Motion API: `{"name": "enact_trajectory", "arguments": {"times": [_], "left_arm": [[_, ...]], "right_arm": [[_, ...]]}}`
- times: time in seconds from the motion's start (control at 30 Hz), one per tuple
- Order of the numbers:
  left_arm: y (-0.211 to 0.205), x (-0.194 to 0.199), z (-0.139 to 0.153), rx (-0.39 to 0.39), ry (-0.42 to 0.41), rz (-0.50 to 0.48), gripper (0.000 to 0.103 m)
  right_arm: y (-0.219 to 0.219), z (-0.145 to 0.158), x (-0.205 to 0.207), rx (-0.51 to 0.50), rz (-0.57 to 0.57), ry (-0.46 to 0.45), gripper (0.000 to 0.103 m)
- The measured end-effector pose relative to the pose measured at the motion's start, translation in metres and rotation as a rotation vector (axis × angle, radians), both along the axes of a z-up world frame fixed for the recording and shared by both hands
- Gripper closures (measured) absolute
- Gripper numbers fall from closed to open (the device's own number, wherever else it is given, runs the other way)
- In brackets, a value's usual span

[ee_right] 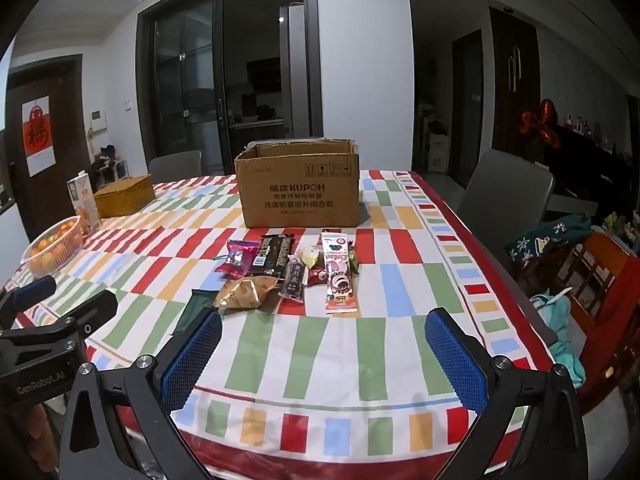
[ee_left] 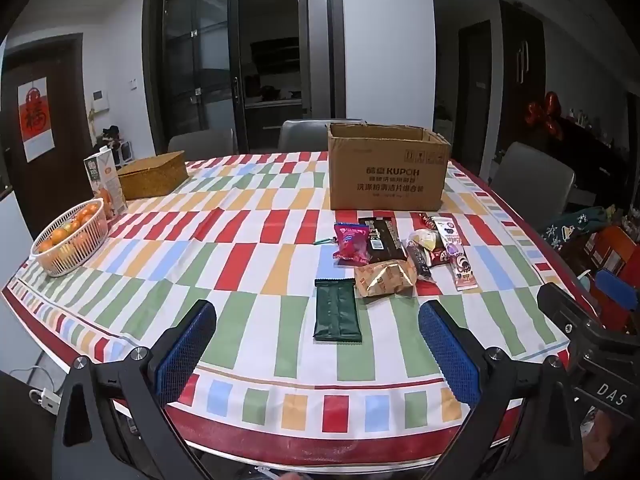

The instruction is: Organize snacks

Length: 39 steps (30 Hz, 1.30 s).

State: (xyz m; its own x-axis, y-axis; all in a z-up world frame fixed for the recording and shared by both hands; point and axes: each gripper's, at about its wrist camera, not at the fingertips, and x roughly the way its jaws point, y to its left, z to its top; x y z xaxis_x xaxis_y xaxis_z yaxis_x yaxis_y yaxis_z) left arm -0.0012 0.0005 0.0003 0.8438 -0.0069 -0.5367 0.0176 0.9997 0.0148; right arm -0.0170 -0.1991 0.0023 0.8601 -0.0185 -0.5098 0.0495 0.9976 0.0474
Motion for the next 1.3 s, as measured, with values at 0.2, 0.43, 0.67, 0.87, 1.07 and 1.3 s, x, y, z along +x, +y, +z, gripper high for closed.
{"name": "enact_trajectory", "arguments": {"times": [0.2, 0.43, 0.67, 0.87, 1.07, 1.3], "left_arm": [[0.0024, -0.0071, -0.0032, -0.003, -0.011, -0.009, 0.0], [-0.002, -0.0008, 0.0005, -0.004, 0.02, -0.015, 0.0], [-0.0018, 0.0005, -0.0009, -0.006, 0.033, -0.023, 0.0], [-0.0014, -0.0009, 0.0005, 0.002, 0.021, -0.016, 0.0], [-0.0006, -0.0005, 0.0009, 0.002, 0.02, -0.016, 0.0], [0.0005, -0.0004, 0.0021, 0.004, 0.017, -0.014, 0.0]], "right_arm": [[-0.0005, 0.0005, -0.0009, 0.014, 0.001, 0.0, 0.0], [-0.0008, 0.0, -0.0016, 0.014, 0.001, -0.002, 0.0], [-0.0016, -0.0004, -0.0009, 0.017, 0.002, -0.002, 0.0], [-0.003, -0.0009, 0.0012, 0.012, 0.001, -0.004, 0.0], [0.0006, 0.0006, -0.004, 0.009, 0.004, -0.009, 0.0], [0.0023, 0.0013, -0.0042, 0.005, 0.004, -0.011, 0.0]]}}
